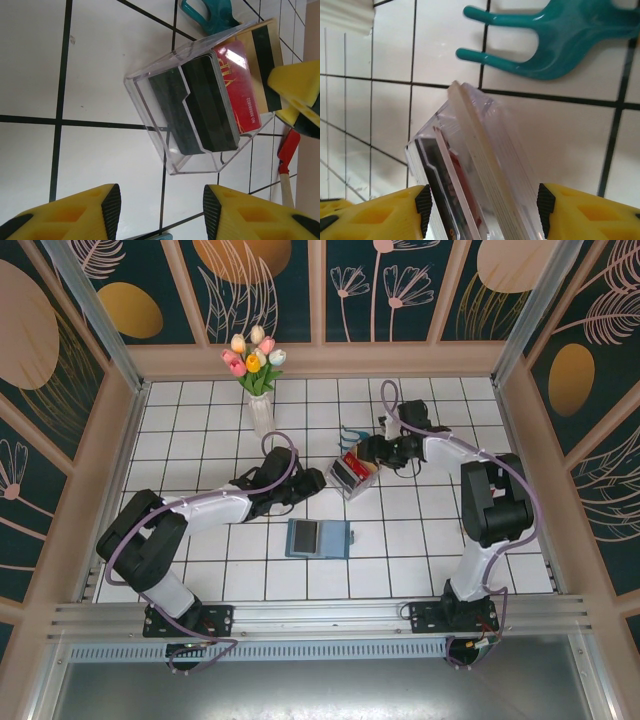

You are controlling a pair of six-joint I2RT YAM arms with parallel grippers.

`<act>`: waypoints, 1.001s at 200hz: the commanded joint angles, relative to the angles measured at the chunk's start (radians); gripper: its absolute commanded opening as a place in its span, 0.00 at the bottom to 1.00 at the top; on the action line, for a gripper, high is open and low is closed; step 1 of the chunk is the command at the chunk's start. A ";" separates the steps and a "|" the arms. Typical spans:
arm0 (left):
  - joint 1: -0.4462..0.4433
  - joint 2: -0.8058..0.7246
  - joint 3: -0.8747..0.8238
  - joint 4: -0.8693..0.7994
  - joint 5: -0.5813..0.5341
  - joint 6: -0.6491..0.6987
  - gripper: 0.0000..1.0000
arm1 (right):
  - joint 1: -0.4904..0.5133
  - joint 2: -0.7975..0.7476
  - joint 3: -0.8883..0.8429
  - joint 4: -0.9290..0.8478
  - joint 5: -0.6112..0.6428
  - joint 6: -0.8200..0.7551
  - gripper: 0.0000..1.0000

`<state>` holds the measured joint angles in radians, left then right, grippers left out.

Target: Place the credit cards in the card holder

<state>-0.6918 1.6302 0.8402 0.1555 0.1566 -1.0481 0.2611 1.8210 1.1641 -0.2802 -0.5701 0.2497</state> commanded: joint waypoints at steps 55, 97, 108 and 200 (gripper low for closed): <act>0.012 -0.006 0.027 -0.032 -0.028 0.021 0.50 | 0.041 -0.170 0.000 -0.129 0.362 -0.015 0.62; 0.049 -0.040 -0.023 -0.029 -0.057 -0.005 0.51 | 0.211 -0.227 0.059 -0.116 0.529 -0.088 0.57; 0.062 -0.056 -0.043 -0.016 -0.057 -0.014 0.51 | 0.278 -0.207 0.074 -0.117 0.565 -0.105 0.54; 0.091 -0.102 -0.112 0.015 -0.067 -0.043 0.54 | 0.506 0.007 0.165 -0.187 0.880 -0.122 0.43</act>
<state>-0.6067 1.5658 0.7448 0.1486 0.1162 -1.0782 0.7509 1.7939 1.2766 -0.4145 0.1940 0.1535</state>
